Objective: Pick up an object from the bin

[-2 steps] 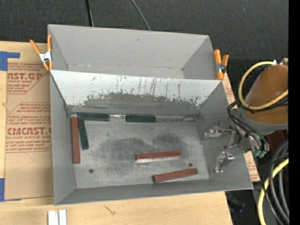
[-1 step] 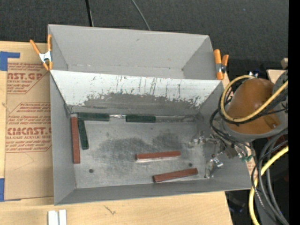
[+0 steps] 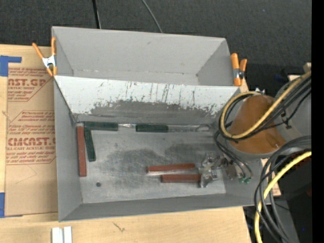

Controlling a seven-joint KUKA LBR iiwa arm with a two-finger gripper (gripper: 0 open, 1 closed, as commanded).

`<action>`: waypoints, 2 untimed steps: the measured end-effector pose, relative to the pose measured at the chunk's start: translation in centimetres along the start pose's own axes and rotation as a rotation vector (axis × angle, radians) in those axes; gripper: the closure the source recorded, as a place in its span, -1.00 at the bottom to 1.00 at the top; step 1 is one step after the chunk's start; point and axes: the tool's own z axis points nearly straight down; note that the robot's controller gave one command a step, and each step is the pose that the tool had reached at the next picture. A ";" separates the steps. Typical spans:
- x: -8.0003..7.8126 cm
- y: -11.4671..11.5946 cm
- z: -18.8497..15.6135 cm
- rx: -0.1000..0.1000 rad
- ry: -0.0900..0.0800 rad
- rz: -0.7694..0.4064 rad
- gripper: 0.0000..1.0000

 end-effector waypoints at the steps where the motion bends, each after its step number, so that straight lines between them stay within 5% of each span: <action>1: 0.0 0.0 0.0 0.000 0.000 0.000 1.00; 2: -0.6 -1.1 -15.3 -0.001 0.006 -0.035 1.00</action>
Offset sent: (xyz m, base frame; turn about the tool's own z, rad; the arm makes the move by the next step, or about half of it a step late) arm 0.0048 -0.0108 0.1526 -0.0341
